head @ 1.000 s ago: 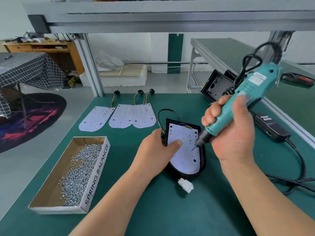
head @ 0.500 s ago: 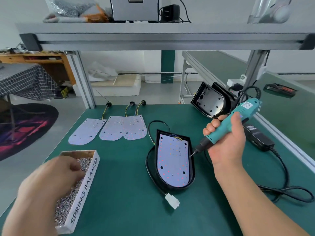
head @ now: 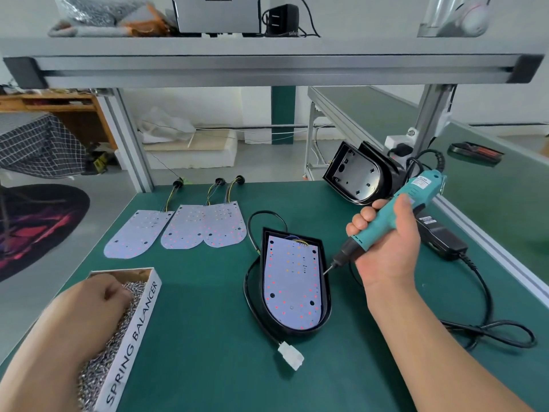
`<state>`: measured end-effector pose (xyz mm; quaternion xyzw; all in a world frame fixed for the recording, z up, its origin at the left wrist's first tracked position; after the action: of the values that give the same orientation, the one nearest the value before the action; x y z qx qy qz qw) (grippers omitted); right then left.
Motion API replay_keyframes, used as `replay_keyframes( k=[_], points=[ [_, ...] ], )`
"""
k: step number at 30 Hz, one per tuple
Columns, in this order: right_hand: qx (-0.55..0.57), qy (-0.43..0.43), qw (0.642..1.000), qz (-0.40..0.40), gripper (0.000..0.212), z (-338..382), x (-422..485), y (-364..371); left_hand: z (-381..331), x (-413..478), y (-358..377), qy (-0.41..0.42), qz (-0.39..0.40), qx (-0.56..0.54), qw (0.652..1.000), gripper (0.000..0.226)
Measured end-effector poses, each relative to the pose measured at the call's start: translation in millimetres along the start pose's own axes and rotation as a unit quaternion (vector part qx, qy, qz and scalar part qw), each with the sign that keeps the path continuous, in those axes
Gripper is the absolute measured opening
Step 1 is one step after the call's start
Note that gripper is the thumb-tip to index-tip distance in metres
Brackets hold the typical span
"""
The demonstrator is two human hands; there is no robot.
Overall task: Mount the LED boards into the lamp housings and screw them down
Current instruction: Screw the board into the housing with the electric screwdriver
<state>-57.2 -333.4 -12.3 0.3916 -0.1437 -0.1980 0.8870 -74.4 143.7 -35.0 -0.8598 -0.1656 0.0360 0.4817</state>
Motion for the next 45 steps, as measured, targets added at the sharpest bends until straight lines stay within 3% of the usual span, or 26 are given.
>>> replay_keyframes(
  k=[2,4,5,6,8,10,12,16,17,20,24,45],
  points=[
    [0.000,0.001,1.000,0.002,0.033,1,0,1,1,0,-1,-0.011,-0.011,-0.050,0.999,0.028],
    [0.001,0.001,1.000,-0.001,0.033,1,0,1,-2,1,-4,-0.034,-0.006,-0.195,0.980,0.028],
    [0.003,0.000,1.000,-0.003,0.033,1,0,1,-7,0,-5,-0.042,0.005,-0.297,0.954,0.032],
    [0.005,0.000,1.000,-0.004,0.033,2,0,1,-16,-2,-7,-0.050,0.028,-0.407,0.912,0.031],
    [0.013,0.001,1.000,-0.003,0.033,3,0,2,-41,-10,-8,-0.061,0.101,-0.597,0.794,0.025],
    [0.024,0.004,1.000,0.003,0.034,3,-1,5,-76,-26,-5,-0.072,0.186,-0.697,0.689,0.017],
    [0.030,0.006,0.999,0.009,0.035,3,-2,8,-110,-44,7,-0.082,0.268,-0.720,0.635,0.011],
    [0.034,0.014,0.999,0.034,0.035,3,-10,19,-167,-82,45,-0.125,0.435,-0.718,0.529,0.038],
    [0.036,0.018,0.998,0.041,0.035,3,-13,22,-176,-90,53,-0.138,0.459,-0.709,0.518,0.036],
    [0.049,0.026,0.996,0.065,0.036,5,-22,33,-192,-109,78,-0.165,0.475,-0.662,0.556,0.015],
    [0.065,0.029,0.993,0.096,0.040,12,-32,45,-194,-116,86,-0.129,0.473,-0.639,0.593,0.005],
    [0.097,0.027,0.986,0.134,0.054,30,-54,67,-201,-138,85,-0.070,0.490,-0.613,0.615,0.009]
  ],
)
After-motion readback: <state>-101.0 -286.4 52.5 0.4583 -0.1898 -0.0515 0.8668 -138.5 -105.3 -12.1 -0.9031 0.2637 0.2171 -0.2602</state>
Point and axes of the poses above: each hand's wrist, its own x-axis towards the middle knuckle, its own y-axis out of the palm, z = x × y, the point moved 6 cm from there along x, towards the middle knuckle, and after that the axes turned 2 degrees about -x, right-handed, at the moved point
